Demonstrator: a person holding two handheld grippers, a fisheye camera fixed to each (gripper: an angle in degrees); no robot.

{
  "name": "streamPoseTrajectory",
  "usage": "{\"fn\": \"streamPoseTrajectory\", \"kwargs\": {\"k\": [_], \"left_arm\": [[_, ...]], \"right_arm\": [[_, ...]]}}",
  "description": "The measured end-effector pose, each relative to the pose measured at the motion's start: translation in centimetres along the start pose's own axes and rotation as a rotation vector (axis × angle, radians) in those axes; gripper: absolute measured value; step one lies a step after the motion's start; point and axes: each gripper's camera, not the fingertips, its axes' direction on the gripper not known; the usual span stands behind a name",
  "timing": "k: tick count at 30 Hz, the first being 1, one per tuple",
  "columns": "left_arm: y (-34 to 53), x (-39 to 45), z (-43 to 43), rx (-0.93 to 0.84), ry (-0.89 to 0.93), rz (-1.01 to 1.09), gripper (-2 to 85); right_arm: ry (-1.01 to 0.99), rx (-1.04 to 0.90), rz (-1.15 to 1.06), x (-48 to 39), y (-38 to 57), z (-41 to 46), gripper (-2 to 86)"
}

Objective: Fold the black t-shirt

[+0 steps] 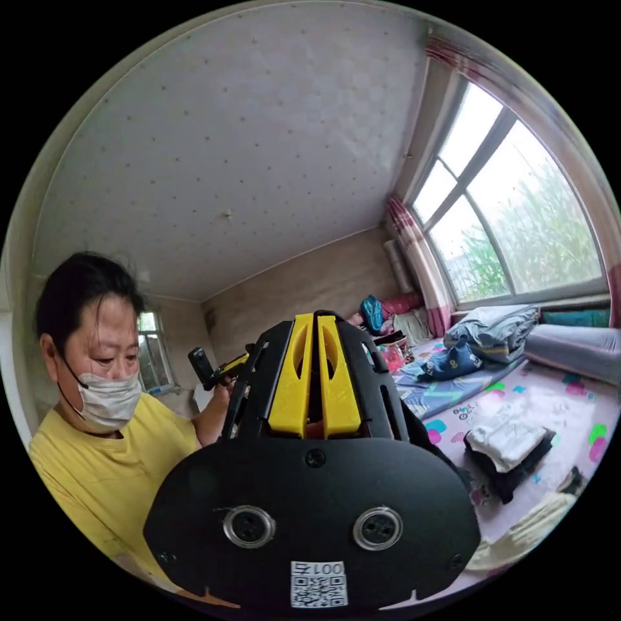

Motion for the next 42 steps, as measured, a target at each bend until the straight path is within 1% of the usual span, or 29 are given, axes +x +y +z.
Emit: {"fn": "streamPoseTrajectory", "kwargs": {"k": [3, 5, 8, 13, 15, 17, 19, 22, 25, 28, 33, 34, 36, 37, 38, 40, 42], "left_arm": [[-0.2, -2.6, -3.3, 0.002, -0.035, -0.01, -1.7], [0.7, -4.4, -4.2, -0.038, -0.06, -0.02, -1.6], [4.3, -8.4, -4.0, -0.123, -0.066, -0.091, -1.6], [12.4, -16.8, -1.1, -0.276, -0.046, -0.232, -1.6], [15.7, -21.7, 0.1, -0.323, -0.053, -0.3, -1.6], [17.0, -25.2, 0.0, -0.32, -0.074, -0.325, -1.6], [17.1, -27.9, -0.9, -0.296, -0.111, -0.299, -1.6], [15.3, -30.8, -2.6, -0.266, -0.17, -0.21, -1.6], [13.0, -31.5, -3.2, -0.258, -0.18, -0.117, -1.6], [11.4, -30.0, -2.0, -0.274, -0.131, -0.019, -1.6], [12.4, -24.2, 4.1, -0.324, 0.045, 0.062, -1.3], [12.8, -23.5, 5.1, -0.331, 0.065, 0.058, -1.3], [15.3, -20.6, 9.7, -0.372, 0.177, 0.022, -1.2], [16.1, -19.7, 11.1, -0.391, 0.202, 0.018, -1.2], [17.9, -17.9, 14.0, -0.432, 0.245, 0.01, -1.2], [21.2, -14.9, 18.9, -0.515, 0.327, -0.034, -1.2], [27.0, -10.7, 25.9, -0.594, 0.447, -0.185, -1.1]], "right_arm": [[0.003, -0.056, -0.071, -2.3, -1.7, 5.2, 0.3], [0.007, -0.098, -0.069, -2.3, -1.7, 8.9, 0.3], [0.029, -0.176, -0.011, -0.1, 0.2, 16.2, 0.3], [0.067, -0.33, 0.187, 8.1, 6.3, 31.6, 0.3], [0.071, -0.348, 0.224, 10.0, 7.5, 36.5, 0.4], [0.065, -0.348, 0.228, 10.9, 7.7, 41.0, 0.4], [0.037, -0.312, 0.186, 10.8, 6.5, 45.6, 0.4], [0.005, -0.269, 0.107, 9.7, 4.0, 49.0, 0.4], [-0.016, -0.236, 0.053, 9.3, 2.0, 49.8, 0.4], [-0.04, -0.208, 0.045, 10.5, 1.4, 48.1, 0.4], [-0.056, -0.217, 0.076, 15.0, 4.3, 42.6, 0.4], [-0.056, -0.237, 0.103, 16.6, 5.8, 40.8, 0.4], [-0.035, -0.279, 0.146, 19.3, 8.6, 38.0, 0.4], [-0.015, -0.317, 0.177, 21.1, 10.8, 36.1, 0.4], [-0.004, -0.334, 0.198, 22.1, 12.1, 35.0, 0.4], [0.056, -0.413, 0.289, 26.3, 18.1, 30.5, 0.4], [0.139, -0.476, 0.363, 29.7, 23.3, 26.8, 0.4]]}}
